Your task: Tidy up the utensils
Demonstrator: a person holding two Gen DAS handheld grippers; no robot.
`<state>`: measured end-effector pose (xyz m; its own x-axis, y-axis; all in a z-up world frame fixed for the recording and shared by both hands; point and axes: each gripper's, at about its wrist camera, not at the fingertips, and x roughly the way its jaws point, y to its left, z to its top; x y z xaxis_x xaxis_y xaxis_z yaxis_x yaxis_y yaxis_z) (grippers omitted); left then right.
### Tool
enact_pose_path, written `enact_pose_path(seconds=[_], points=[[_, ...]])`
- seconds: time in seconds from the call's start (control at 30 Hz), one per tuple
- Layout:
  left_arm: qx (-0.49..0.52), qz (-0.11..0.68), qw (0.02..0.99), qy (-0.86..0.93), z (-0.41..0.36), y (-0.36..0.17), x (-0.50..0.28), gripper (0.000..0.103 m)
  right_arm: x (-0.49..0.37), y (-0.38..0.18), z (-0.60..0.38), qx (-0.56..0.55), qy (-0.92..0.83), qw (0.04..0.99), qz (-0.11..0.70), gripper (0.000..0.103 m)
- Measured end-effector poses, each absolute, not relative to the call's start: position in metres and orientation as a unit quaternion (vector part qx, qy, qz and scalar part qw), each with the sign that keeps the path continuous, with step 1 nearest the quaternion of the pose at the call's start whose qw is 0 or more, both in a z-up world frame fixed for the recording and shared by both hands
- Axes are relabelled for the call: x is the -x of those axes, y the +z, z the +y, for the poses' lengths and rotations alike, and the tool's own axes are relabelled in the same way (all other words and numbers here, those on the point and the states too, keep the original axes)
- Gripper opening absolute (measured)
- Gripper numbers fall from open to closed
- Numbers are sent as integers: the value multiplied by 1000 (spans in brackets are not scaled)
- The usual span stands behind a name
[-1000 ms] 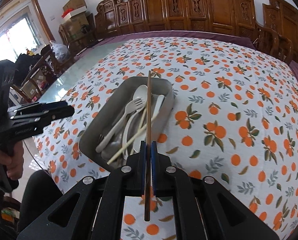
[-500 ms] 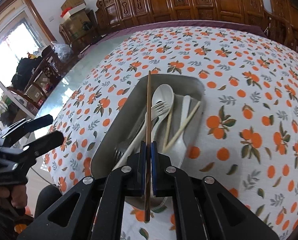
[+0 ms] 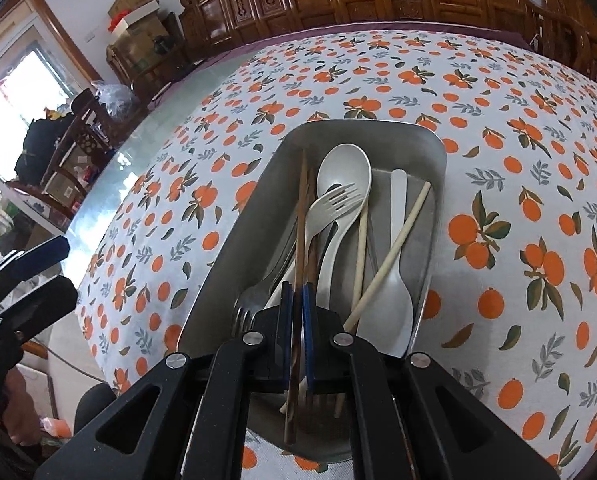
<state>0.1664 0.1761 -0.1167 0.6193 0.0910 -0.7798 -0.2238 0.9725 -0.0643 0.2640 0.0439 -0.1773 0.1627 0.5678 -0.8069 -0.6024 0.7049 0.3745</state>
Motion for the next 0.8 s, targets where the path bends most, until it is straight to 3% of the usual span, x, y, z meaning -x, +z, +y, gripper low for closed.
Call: enact_pose_path(seconds=[0.5,0.67,0.8], points=[[69,407,906,91,161,-94,-152,83,-246,-122,0,29,386,811,439,18],[60,390,914,91,145,-79,-142,93,-230,-95,-28,25,381,829,408,29],[58,379,920,86,131,-69,-133,95,-215,-76,-50,26,372,844,386,49]])
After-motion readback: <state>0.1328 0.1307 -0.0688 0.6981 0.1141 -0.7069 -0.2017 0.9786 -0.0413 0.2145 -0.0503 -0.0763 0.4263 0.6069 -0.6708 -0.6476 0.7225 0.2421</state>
